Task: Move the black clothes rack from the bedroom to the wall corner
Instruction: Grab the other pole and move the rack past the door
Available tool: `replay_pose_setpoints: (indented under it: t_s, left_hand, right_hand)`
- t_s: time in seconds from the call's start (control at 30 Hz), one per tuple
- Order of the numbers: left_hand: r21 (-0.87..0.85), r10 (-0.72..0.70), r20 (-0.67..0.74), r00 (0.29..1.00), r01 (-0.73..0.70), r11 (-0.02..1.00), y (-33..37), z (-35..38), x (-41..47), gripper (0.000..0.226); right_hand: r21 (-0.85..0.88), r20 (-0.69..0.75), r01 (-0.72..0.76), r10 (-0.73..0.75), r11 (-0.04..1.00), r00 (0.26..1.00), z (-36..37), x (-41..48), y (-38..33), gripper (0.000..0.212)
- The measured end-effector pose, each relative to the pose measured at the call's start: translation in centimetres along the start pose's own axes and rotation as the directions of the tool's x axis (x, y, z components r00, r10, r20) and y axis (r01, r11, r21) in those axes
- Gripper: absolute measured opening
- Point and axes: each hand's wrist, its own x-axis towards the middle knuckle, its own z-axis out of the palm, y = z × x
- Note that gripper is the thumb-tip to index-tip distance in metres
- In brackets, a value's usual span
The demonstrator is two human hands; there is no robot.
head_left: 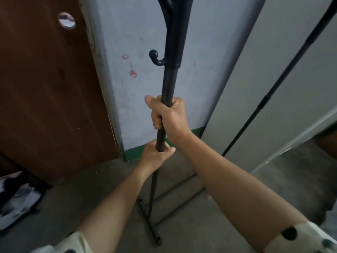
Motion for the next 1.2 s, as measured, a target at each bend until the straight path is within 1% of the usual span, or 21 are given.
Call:
replay_pose_setpoints:
  t_s: [0.07,0.13,0.2,0.27,0.33,0.53,0.7,0.93,1.07,1.2]
  left_hand:
    - [-0.024,-0.013,-0.002,1.0,0.013,1.0,-0.5,-0.6,-0.5,0.026]
    - [-0.013,-0.029,0.043,0.999,0.03,0.999,-1.4,-0.9,-1.0,0.02]
    - [0.015,-0.051,0.087,0.995,0.05,0.999,-1.7,-1.0,-1.2,0.02]
    - [0.029,-0.062,0.101,0.993,0.059,0.998,-1.7,-1.1,-1.0,0.022]
    - [0.042,-0.056,0.111,0.992,0.052,0.998,-1.6,-1.4,-0.4,0.025]
    - [0.071,-0.064,0.104,0.993,0.057,0.996,-2.6,-3.1,2.2,0.022]
    - [0.09,-0.066,0.139,0.988,0.054,0.995,-2.9,-4.0,5.5,0.023]
    - [0.089,-0.083,0.177,0.981,0.068,0.994,-3.2,-6.0,12.1,0.022]
    - [0.103,-0.064,0.211,0.975,0.042,0.994,-3.0,-6.6,16.0,0.023]
    - [0.11,-0.054,0.225,0.973,0.03,0.994,-3.1,-7.6,19.6,0.021]
  right_hand:
    - [0.012,0.078,-0.032,0.031,0.999,0.996,0.2,0.1,-0.1,0.046]
    - [0.022,0.115,-0.043,0.04,0.999,0.993,0.5,0.2,0.1,0.048]
    - [0.03,0.071,-0.04,0.038,0.999,0.997,0.9,0.3,0.3,0.05]
    - [0.028,-0.005,-0.03,0.03,0.999,1.0,1.2,0.4,0.5,0.047]
    - [0.019,-0.047,-0.017,0.017,1.0,0.999,1.4,0.8,0.5,0.045]
    - [-0.018,-0.085,0.007,-0.008,1.0,0.996,3.0,2.7,1.3,0.046]
    - [-0.03,-0.137,0.002,-0.006,1.0,0.991,3.3,5.8,1.8,0.045]
    - [-0.046,-0.156,0.002,-0.01,0.999,0.988,4.1,11.7,3.4,0.046]
    - [-0.048,-0.199,0.004,-0.013,0.999,0.98,3.9,15.6,3.9,0.047]
    - [-0.043,-0.212,0.006,-0.015,0.999,0.977,4.0,19.0,4.8,0.045]
